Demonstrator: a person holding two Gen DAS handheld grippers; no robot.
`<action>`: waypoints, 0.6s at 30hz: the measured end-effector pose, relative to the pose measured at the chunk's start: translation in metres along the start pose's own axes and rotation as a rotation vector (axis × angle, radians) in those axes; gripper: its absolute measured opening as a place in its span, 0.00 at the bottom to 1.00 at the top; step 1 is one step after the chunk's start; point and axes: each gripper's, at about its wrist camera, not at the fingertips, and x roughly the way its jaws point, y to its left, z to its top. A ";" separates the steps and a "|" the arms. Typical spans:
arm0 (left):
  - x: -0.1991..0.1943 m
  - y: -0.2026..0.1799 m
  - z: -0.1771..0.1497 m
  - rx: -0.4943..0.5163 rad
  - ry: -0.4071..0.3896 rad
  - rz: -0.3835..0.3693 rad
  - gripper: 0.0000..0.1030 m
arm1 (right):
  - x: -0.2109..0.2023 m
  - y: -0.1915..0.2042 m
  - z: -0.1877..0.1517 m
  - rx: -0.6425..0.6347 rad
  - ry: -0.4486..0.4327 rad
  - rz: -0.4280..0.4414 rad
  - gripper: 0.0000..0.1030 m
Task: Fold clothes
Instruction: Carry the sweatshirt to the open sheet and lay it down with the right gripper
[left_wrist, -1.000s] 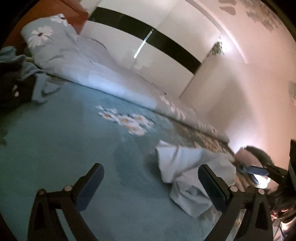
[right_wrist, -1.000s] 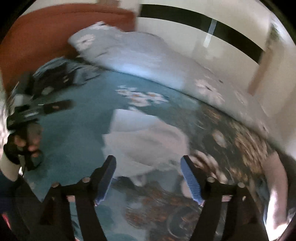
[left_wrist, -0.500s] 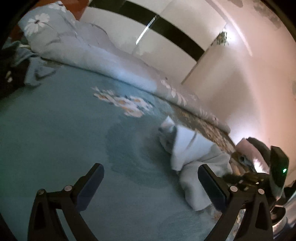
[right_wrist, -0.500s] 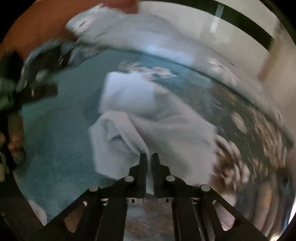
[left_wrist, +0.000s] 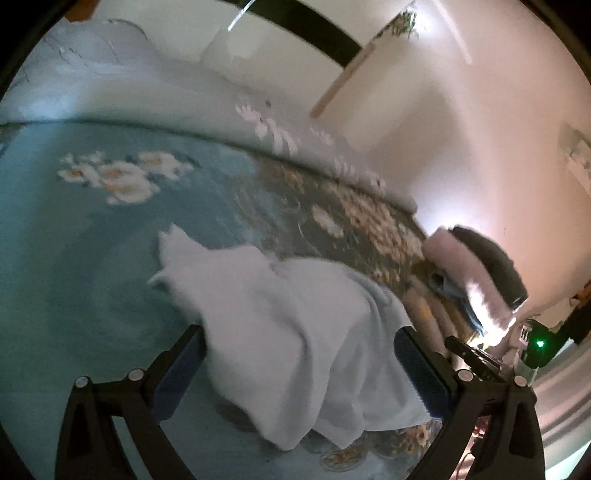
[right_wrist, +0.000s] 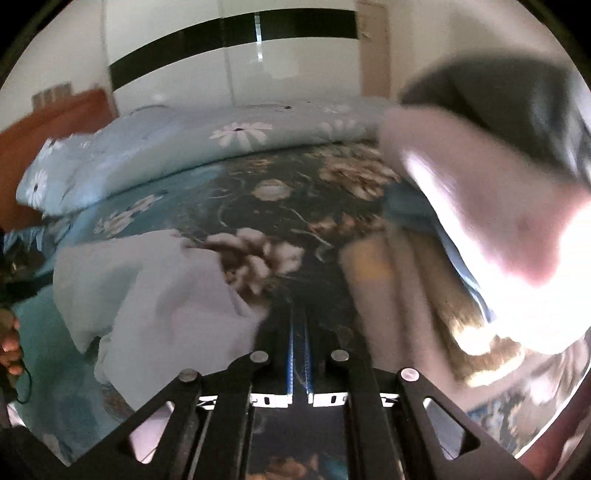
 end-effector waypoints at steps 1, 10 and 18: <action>0.006 0.000 -0.002 -0.008 0.018 0.006 0.99 | -0.001 -0.004 -0.003 0.012 0.001 0.002 0.05; 0.003 0.015 -0.037 -0.100 0.048 0.050 0.96 | -0.041 0.014 -0.022 -0.052 -0.063 0.147 0.07; 0.007 0.017 -0.054 -0.144 0.086 0.027 0.96 | -0.037 0.083 -0.048 -0.248 -0.024 0.330 0.58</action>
